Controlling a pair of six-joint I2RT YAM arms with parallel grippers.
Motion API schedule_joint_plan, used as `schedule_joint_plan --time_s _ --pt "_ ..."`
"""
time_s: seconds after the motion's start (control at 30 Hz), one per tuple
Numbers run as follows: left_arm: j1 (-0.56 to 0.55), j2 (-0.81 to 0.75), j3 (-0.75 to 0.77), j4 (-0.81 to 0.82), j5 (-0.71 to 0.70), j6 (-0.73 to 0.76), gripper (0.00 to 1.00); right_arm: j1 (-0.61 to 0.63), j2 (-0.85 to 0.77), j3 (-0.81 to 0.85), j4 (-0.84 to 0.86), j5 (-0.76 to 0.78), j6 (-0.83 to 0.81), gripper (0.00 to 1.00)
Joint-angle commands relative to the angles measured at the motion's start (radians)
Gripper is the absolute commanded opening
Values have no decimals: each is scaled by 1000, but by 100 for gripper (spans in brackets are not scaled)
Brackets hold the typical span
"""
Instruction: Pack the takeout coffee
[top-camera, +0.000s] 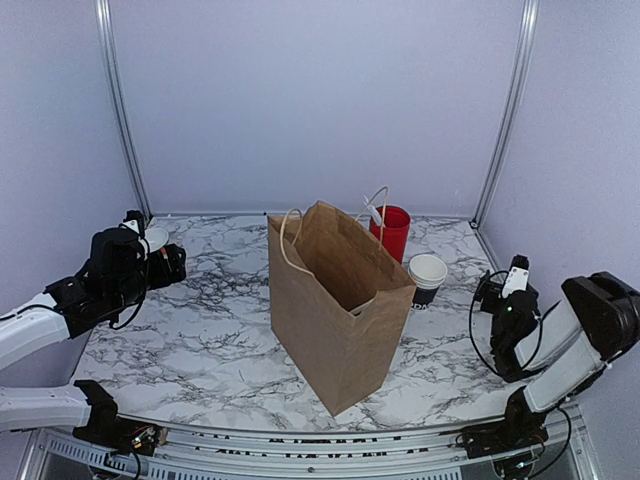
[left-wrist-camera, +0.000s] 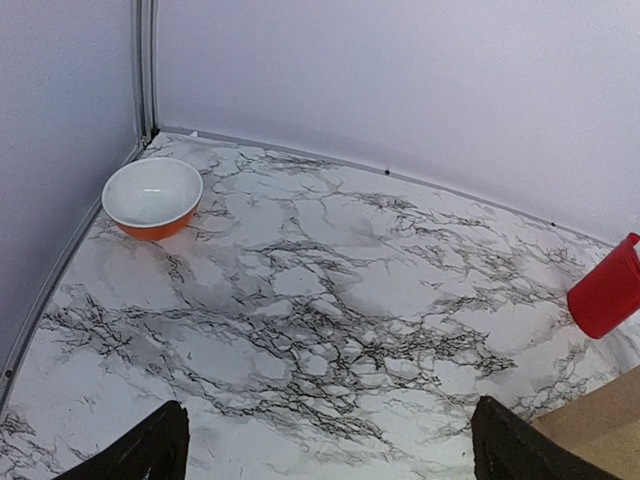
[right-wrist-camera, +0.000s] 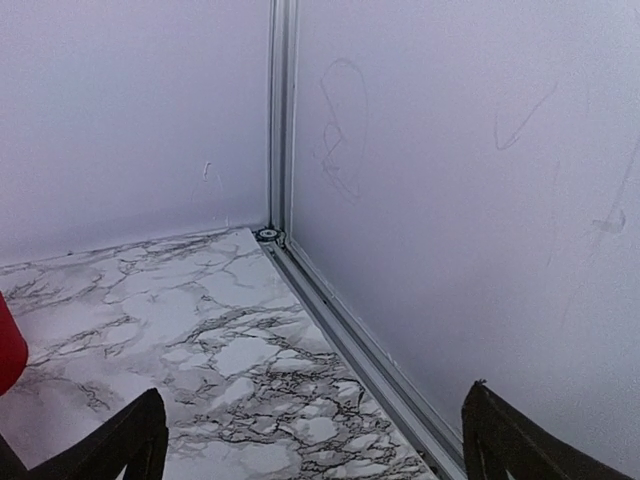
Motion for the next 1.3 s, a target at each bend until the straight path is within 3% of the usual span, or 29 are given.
schedule_joint_plan --time_s 0.0,0.1,0.17,0.2,0.27,0.73,0.93,1.27 --pt "70 -20 -54 108 -31 32 99 -8 94 -5 275 -113 -87 100" --pt "123 6 -56 107 -16 51 99 -11 120 7 259 -149 -86 100" --pt "145 26 -56 119 -25 62 99 -10 206 14 368 -152 -123 100" --pt "154 32 -60 131 -35 68 99 -9 189 19 358 -157 -118 100" --pt "171 37 -72 167 -46 78 99 -14 138 53 178 -158 -81 99" --pt "322 76 -272 477 -223 226 99 -4 161 112 120 -113 -95 100" --pt "404 103 -360 677 -222 233 99 -6 162 113 115 -116 -94 100" --pt "421 299 -460 1046 -188 329 99 -6 161 114 114 -118 -94 100"
